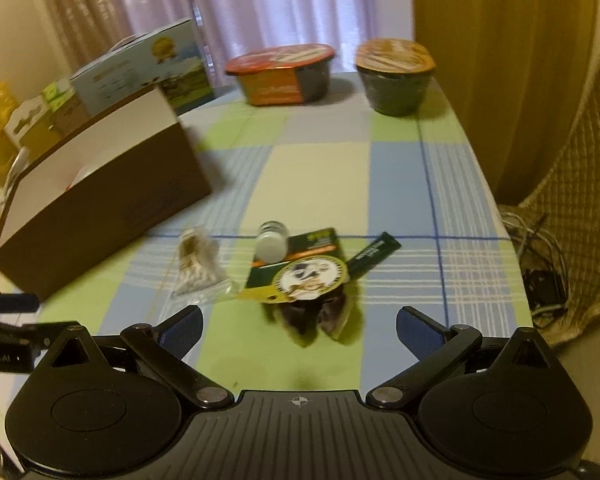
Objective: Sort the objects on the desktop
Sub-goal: 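Grasp the green packaged item with the right tool while the left tool grasps the cotton swab bag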
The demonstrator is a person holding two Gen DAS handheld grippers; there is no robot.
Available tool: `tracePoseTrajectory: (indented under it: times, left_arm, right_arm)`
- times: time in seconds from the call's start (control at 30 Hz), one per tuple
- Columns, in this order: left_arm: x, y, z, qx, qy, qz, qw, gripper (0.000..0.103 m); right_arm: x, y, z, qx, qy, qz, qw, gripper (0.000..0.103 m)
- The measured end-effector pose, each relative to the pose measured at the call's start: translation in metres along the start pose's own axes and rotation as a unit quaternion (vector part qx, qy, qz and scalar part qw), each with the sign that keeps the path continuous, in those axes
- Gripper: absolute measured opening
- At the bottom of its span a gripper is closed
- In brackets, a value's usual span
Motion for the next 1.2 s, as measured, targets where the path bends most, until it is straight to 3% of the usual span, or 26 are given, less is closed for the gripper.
tracePoseTrajectory:
  times: [0.03, 0.17, 0.6, 1.0, 1.2]
  left_arm:
    - [0.002, -0.003, 0.004, 0.002, 0.004, 0.004, 1.0000, 0.087]
    - [0.009, -0.015, 0.025, 0.006, 0.017, 0.015, 0.9997, 0.080]
    - [0.032, -0.050, 0.099, -0.003, 0.048, 0.029, 0.9985, 0.066]
    - [0.031, -0.061, 0.148, -0.034, 0.041, 0.031, 0.9981, 0.052]
    - [0.025, -0.062, 0.154, -0.036, 0.043, 0.041, 0.9976, 0.029]
  right_arm:
    - [0.004, -0.001, 0.002, 0.000, 0.004, 0.007, 1.000, 0.101]
    - [0.014, -0.007, 0.011, 0.003, 0.021, 0.014, 1.000, 0.098]
    - [0.058, -0.012, 0.050, -0.029, 0.071, 0.068, 0.995, 0.065]
    - [0.077, -0.018, 0.072, -0.041, 0.071, 0.110, 0.991, 0.062]
    - [0.073, -0.026, 0.087, -0.041, 0.066, 0.109, 0.991, 0.061]
Point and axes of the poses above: each gripper's, at about its wrist camera, not at the fingertips, and z roughly the way its jaws point, x to its right, y to its underside, the point moved 1 cm from there along z, roughly the way its jaws point, and after that the axes turned 6 degrees about x, right-handed, at the moved point
